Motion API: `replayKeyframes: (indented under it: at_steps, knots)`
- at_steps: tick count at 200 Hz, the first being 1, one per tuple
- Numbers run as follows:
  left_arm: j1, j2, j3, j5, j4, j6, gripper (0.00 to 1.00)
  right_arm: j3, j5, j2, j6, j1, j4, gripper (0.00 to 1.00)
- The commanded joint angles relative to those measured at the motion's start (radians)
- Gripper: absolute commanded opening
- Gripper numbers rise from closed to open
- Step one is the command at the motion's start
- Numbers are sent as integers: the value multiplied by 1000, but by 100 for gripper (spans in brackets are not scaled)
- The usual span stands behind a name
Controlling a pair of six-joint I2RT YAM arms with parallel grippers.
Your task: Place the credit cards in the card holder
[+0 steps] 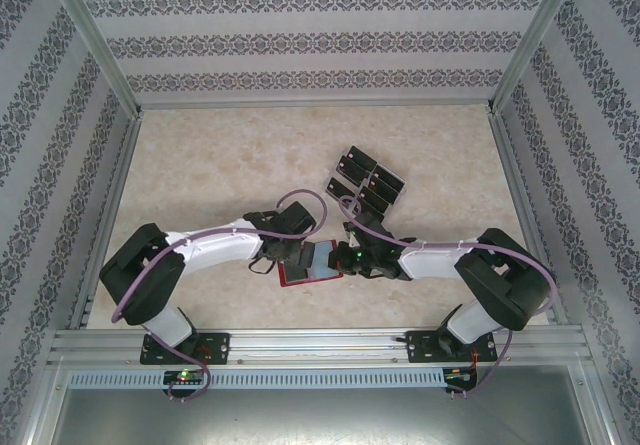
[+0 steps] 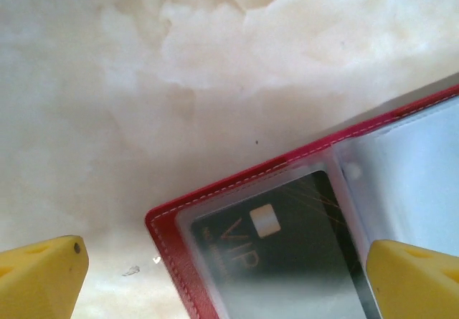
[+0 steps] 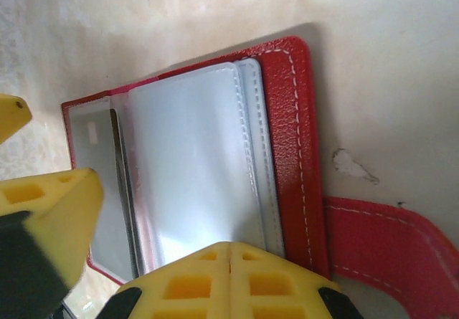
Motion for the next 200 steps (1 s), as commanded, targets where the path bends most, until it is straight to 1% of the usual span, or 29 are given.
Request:
replayKeyframes:
  at_steps: [1,15,23,35,38,62,72,81,100,117,176,200]
  knots:
    - [21,-53,10,-16,-25,14,100,41,23,-59,-43,-6,-117,0]
    - [29,-77,1,-18,-39,4,100,63,42,-102,-63,-7,-170,0]
    - [32,-91,-10,-20,-45,1,100,79,57,-125,-77,-8,-208,3]
    - [34,-112,-36,-20,-44,-4,100,104,82,-151,-101,-10,-270,10]
    - [33,-115,-43,-21,-43,-6,100,112,93,-156,-113,-11,-291,14]
    - [34,-140,-104,-2,-9,-16,100,174,141,-157,-183,-17,-392,34]
    - [34,-146,-133,14,16,-26,100,207,165,-141,-218,-17,-432,39]
    - [34,-152,-158,24,38,-34,100,228,181,-126,-242,-17,-458,42]
    - [34,-153,-200,38,75,-49,100,274,206,-87,-284,-18,-485,44]
    - [33,-148,-226,40,99,-58,100,307,203,-46,-310,-17,-485,45]
    - [34,-128,-244,0,96,-50,100,395,169,97,-345,-8,-463,46]
    - [34,-132,-239,-19,77,-39,100,399,166,140,-341,-2,-451,46]
